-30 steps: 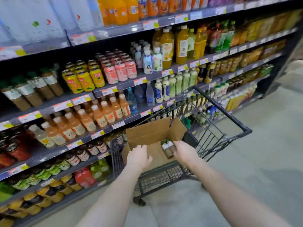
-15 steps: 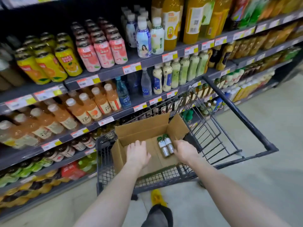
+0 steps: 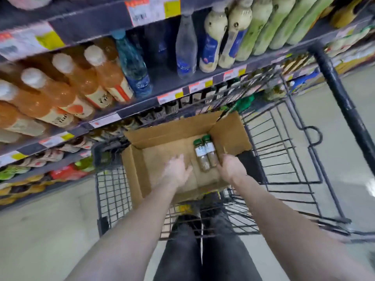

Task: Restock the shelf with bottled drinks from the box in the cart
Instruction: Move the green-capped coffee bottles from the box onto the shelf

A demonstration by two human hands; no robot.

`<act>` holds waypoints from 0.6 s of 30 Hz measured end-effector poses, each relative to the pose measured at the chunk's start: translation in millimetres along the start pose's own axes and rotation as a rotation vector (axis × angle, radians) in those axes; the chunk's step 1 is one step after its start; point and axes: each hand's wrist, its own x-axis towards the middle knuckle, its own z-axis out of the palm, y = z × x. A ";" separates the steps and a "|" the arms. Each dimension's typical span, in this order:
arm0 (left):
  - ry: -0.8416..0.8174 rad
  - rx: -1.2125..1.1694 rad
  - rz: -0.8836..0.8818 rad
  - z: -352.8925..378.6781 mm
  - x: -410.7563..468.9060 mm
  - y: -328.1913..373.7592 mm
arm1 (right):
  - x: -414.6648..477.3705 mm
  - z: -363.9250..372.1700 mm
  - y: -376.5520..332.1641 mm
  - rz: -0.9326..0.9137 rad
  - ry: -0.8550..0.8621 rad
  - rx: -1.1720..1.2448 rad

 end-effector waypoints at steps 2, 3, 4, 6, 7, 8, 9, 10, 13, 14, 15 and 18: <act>-0.006 -0.141 -0.099 12.3 17.4 -0.7 | 31.2 12.5 0.6 0.003 -0.043 -0.030; -0.010 -0.169 -0.128 20.6 27.3 -3.5 | 47.9 19.3 0.3 -0.004 -0.073 -0.048; -0.035 -0.189 -0.163 30.1 36.1 -7.3 | 63.0 28.6 -0.5 -0.006 -0.112 -0.067; -0.095 -0.175 -0.189 47.9 56.5 -14.5 | 93.2 49.4 1.5 -0.006 -0.182 -0.077; -0.111 -0.173 -0.197 56.9 67.4 -18.5 | 107.0 58.5 2.4 -0.002 -0.193 -0.074; -0.121 -0.171 -0.212 64.8 78.6 -21.8 | 121.1 67.7 3.7 0.018 -0.185 -0.044; -0.134 -0.172 -0.229 72.3 90.5 -24.4 | 134.9 76.0 5.2 0.042 -0.172 -0.023; -0.148 -0.178 -0.242 78.9 101.5 -26.1 | 147.7 83.1 6.0 0.059 -0.179 -0.018; -0.138 -0.222 -0.243 93.6 130.9 -23.9 | 173.2 101.6 10.2 0.078 -0.189 -0.021; -0.117 -0.256 -0.245 97.1 139.8 -21.4 | 177.4 108.1 12.1 0.089 -0.167 0.036; -0.088 -0.300 -0.244 100.9 148.6 -18.6 | 180.5 113.8 14.9 0.084 -0.115 0.102; -0.050 -0.388 -0.277 115.5 172.8 -13.4 | 188.8 129.4 28.7 0.055 0.061 0.186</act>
